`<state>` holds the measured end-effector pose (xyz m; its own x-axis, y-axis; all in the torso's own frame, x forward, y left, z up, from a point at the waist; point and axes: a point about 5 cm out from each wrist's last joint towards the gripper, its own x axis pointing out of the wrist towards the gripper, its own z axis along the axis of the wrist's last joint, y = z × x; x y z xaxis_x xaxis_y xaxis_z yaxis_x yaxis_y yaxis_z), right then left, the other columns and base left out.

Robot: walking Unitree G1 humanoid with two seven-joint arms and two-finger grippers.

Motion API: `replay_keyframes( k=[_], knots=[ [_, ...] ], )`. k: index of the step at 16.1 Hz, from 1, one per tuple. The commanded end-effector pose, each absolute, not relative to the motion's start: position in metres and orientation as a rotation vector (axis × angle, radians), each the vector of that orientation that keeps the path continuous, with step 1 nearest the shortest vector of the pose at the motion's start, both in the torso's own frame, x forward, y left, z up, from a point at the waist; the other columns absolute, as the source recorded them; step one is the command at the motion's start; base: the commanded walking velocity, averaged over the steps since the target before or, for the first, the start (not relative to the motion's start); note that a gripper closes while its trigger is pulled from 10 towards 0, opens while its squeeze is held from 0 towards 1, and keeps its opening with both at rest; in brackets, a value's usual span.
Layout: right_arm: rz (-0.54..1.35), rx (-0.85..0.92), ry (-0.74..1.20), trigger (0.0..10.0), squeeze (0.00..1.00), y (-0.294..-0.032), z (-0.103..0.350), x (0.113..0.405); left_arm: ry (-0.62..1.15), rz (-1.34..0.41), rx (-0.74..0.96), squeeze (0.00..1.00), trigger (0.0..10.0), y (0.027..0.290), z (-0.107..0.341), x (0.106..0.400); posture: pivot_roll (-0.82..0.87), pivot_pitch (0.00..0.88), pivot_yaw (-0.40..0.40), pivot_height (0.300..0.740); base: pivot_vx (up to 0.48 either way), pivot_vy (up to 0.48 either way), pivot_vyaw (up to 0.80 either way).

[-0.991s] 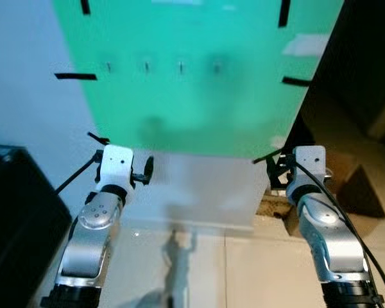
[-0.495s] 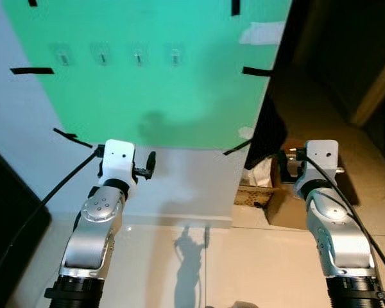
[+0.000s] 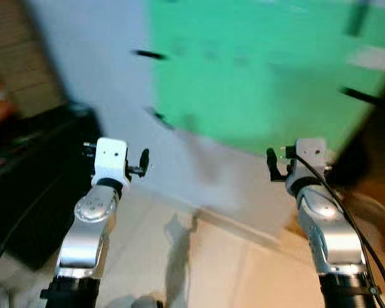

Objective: Hang keys on a hook

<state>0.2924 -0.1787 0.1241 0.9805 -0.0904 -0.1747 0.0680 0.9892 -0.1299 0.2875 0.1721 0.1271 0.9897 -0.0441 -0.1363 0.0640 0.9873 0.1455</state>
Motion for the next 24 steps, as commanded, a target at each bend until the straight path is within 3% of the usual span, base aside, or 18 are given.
replay_keyframes(
  k=[1, 3, 24],
  knots=[
    [-0.073, -0.131, 0.184, 10.0, 1.00, -0.1773, 0.1240, 0.2940, 0.125, -0.054, 0.149, 0.00, 10.0, 0.1720, 0.1295, 0.2889, -0.11, 0.000, -0.001, 0.740, 0.266, 0.000, 0.80],
    [-0.077, -0.143, 0.191, 10.0, 1.00, -0.1774, 0.1233, 0.2945, 0.124, -0.052, 0.148, 0.00, 10.0, 0.1720, 0.1295, 0.2883, -0.11, 0.000, -0.002, 0.740, 0.266, 0.000, 0.67],
    [-0.148, -0.163, 0.187, 10.0, 1.00, -0.1846, 0.1219, 0.2948, 0.125, -0.071, 0.131, 0.00, 10.0, 0.1680, 0.1289, 0.2911, -0.12, 0.000, 0.001, 0.740, 0.274, 0.000, 0.00]
  ],
)
